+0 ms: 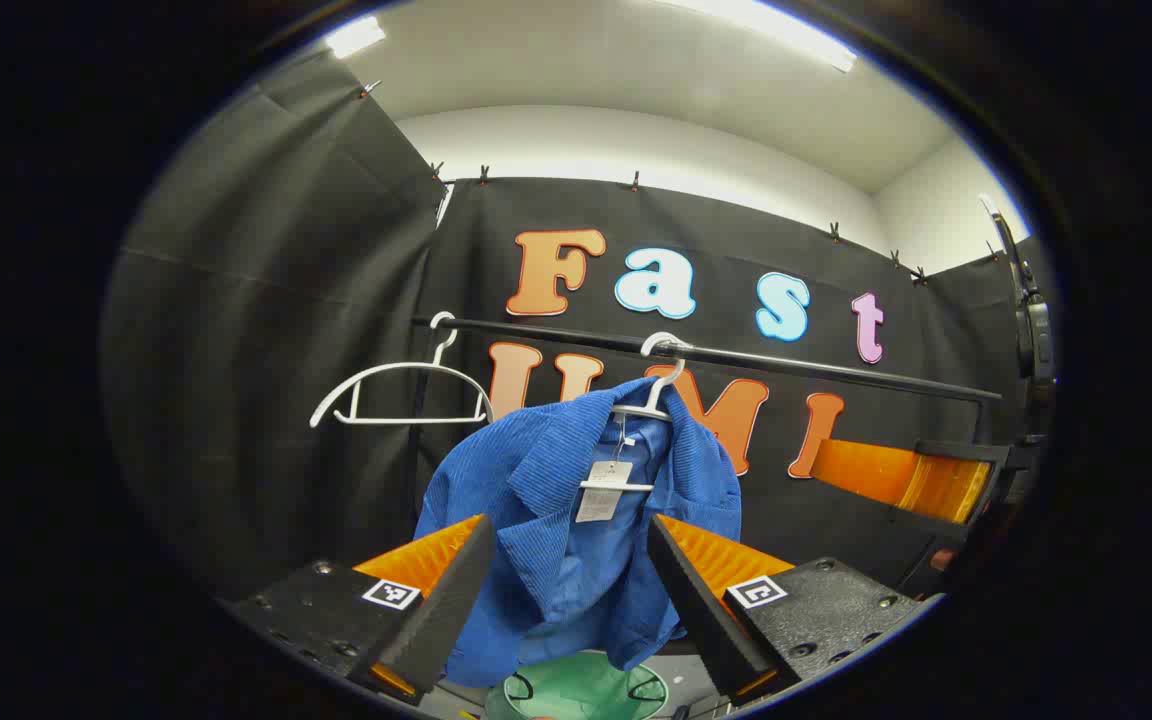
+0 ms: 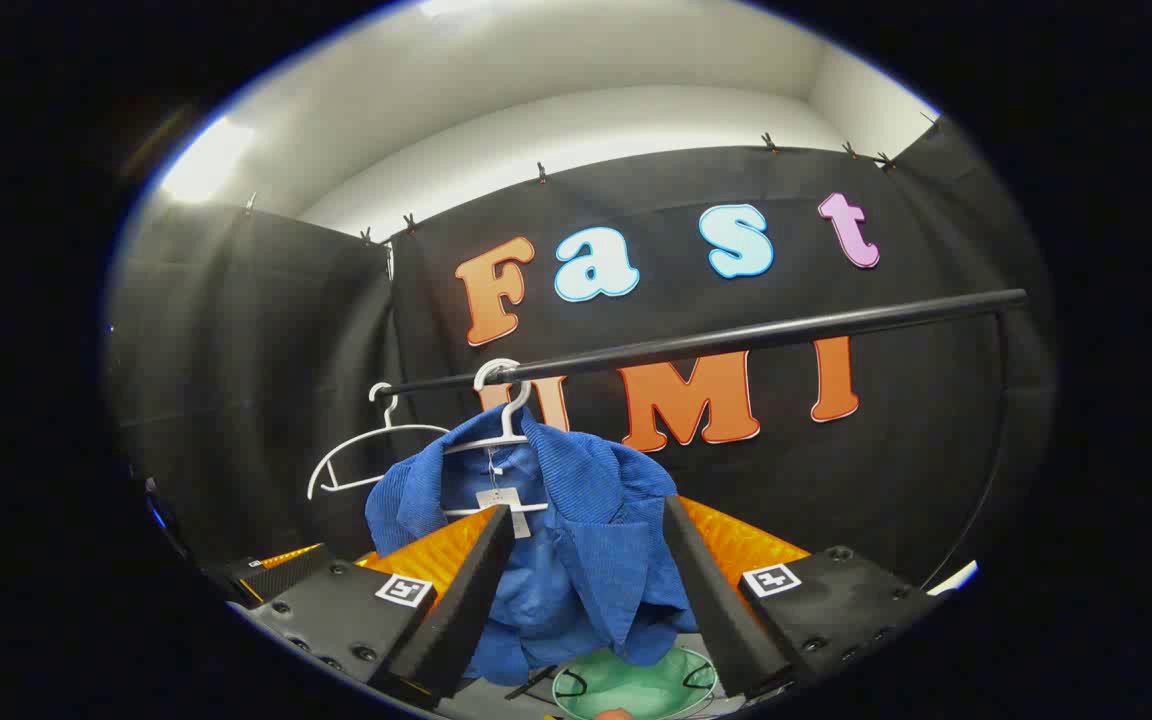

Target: Grasp the clothes on the hanger with both hands and then place them into the laundry hamper below.

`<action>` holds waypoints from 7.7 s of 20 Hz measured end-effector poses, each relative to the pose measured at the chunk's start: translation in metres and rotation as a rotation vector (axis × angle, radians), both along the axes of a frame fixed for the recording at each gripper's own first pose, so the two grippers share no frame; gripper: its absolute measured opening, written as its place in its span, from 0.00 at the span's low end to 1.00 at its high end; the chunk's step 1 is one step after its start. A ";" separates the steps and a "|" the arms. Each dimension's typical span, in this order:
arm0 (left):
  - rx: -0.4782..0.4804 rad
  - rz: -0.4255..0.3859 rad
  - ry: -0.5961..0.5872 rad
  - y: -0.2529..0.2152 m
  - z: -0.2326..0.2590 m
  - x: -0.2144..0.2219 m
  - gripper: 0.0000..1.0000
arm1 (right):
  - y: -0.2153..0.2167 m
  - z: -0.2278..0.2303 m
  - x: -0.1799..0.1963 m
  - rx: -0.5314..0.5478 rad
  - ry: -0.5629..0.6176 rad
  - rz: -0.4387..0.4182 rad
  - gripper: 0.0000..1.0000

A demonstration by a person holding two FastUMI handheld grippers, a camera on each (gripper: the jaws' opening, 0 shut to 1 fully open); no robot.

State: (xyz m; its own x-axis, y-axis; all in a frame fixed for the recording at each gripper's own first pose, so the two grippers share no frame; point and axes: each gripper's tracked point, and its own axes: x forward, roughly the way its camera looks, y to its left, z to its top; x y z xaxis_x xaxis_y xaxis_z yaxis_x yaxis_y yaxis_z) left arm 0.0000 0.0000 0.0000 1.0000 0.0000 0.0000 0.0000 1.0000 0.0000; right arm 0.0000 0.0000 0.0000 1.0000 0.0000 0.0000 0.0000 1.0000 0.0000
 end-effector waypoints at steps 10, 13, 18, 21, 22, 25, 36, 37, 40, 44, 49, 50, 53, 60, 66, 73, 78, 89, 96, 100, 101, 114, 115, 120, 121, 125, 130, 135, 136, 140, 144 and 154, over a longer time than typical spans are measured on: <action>-0.014 0.027 0.020 0.005 -0.013 -0.004 0.96 | -0.041 -0.008 0.005 0.028 0.032 -0.068 0.98; -0.019 0.034 0.017 0.004 -0.012 -0.007 0.96 | -0.048 -0.007 0.004 0.022 0.031 -0.066 0.97; 0.014 0.059 0.029 0.003 -0.024 -0.007 0.96 | -0.053 -0.026 0.006 0.016 0.067 -0.043 0.98; 0.034 0.081 0.041 0.005 -0.033 -0.007 0.95 | -0.052 -0.038 0.010 0.018 0.084 -0.031 0.98; 0.032 0.087 0.047 0.007 -0.037 -0.006 0.95 | -0.049 -0.042 0.014 0.016 0.085 -0.025 0.97; 0.010 0.101 0.076 0.017 -0.049 0.001 0.96 | -0.034 -0.057 0.029 -0.005 0.108 0.013 0.97; -0.031 0.019 0.160 0.027 -0.091 0.067 0.96 | -0.014 -0.109 0.101 -0.029 0.171 -0.003 0.86; -0.034 0.009 0.171 0.029 -0.096 0.074 0.95 | -0.015 -0.112 0.106 -0.029 0.170 -0.012 0.85; -0.032 -0.008 0.194 0.035 -0.108 0.095 0.97 | -0.010 -0.122 0.127 -0.018 0.176 -0.029 0.85; -0.032 -0.010 0.238 0.048 -0.128 0.120 0.97 | -0.002 -0.137 0.151 0.026 0.191 -0.022 0.88; -0.038 -0.030 0.257 0.058 -0.138 0.140 0.97 | -0.002 -0.155 0.167 0.032 0.212 -0.046 0.91; -0.040 -0.040 0.264 0.057 -0.139 0.143 0.97 | -0.001 -0.158 0.170 0.039 0.215 -0.048 0.91; -0.049 -0.068 0.288 0.059 -0.142 0.150 0.92 | -0.002 -0.159 0.179 0.073 0.203 -0.053 0.82; -0.053 -0.101 0.309 0.067 -0.142 0.149 0.34 | -0.016 -0.155 0.184 0.108 0.173 -0.082 0.25; 0.059 -0.174 0.264 0.071 -0.120 0.130 0.02 | -0.024 -0.134 0.171 0.176 0.127 -0.034 0.21; 0.023 -0.126 0.175 0.097 -0.059 0.100 0.02 | -0.051 -0.087 0.147 0.356 0.041 0.120 0.14; -0.009 -0.099 0.114 0.102 -0.022 0.083 0.02 | -0.070 -0.073 0.146 0.534 0.030 0.175 0.02; -0.001 -0.051 -0.044 0.121 0.062 0.072 0.00 | -0.098 -0.036 0.151 0.808 -0.012 0.331 0.08; -0.030 -0.069 -0.102 0.140 0.101 0.096 0.00 | -0.122 -0.014 0.176 0.941 -0.043 0.388 0.07; -0.004 -0.083 -0.108 0.150 0.111 0.116 0.00 | -0.132 -0.004 0.183 0.979 -0.056 0.412 0.07; -0.004 -0.089 -0.102 0.151 0.109 0.122 0.00 | -0.134 -0.003 0.186 0.985 -0.057 0.413 0.07; -0.106 -0.143 0.053 0.164 0.045 0.187 0.00 | -0.166 -0.022 0.200 1.055 -0.038 0.332 0.07; -0.109 -0.150 0.058 0.165 0.041 0.188 0.00 | -0.167 -0.025 0.199 1.045 -0.033 0.320 0.07; -0.107 -0.174 0.093 0.167 0.020 0.193 0.00 | -0.180 -0.048 0.209 0.994 -0.007 0.229 0.07; -0.102 -0.175 0.102 0.169 0.013 0.192 0.00 | -0.179 -0.057 0.210 0.983 0.009 0.210 0.07; -0.091 -0.187 0.132 0.174 -0.010 0.183 0.00 | -0.180 -0.084 0.205 0.946 0.052 0.162 0.07; -0.103 -0.169 0.169 0.175 -0.027 0.181 0.00 | -0.184 -0.125 0.191 0.885 0.117 0.094 0.07; -0.070 -0.152 0.208 0.172 -0.058 0.177 0.00 | -0.186 -0.150 0.167 0.800 0.152 0.047 0.07; -0.069 -0.154 0.219 0.172 -0.064 0.176 0.00 | -0.186 -0.154 0.163 0.776 0.159 0.035 0.07; -0.084 -0.180 0.222 0.162 -0.071 0.170 0.00 | -0.180 -0.158 0.150 0.738 0.170 0.019 0.08; -0.040 -0.244 0.227 0.131 -0.072 0.143 0.00 | -0.173 -0.170 0.136 0.686 0.195 -0.007 0.08; 0.061 -0.450 0.282 0.044 -0.113 0.125 0.00 | -0.158 -0.179 0.106 0.639 0.191 -0.042 0.08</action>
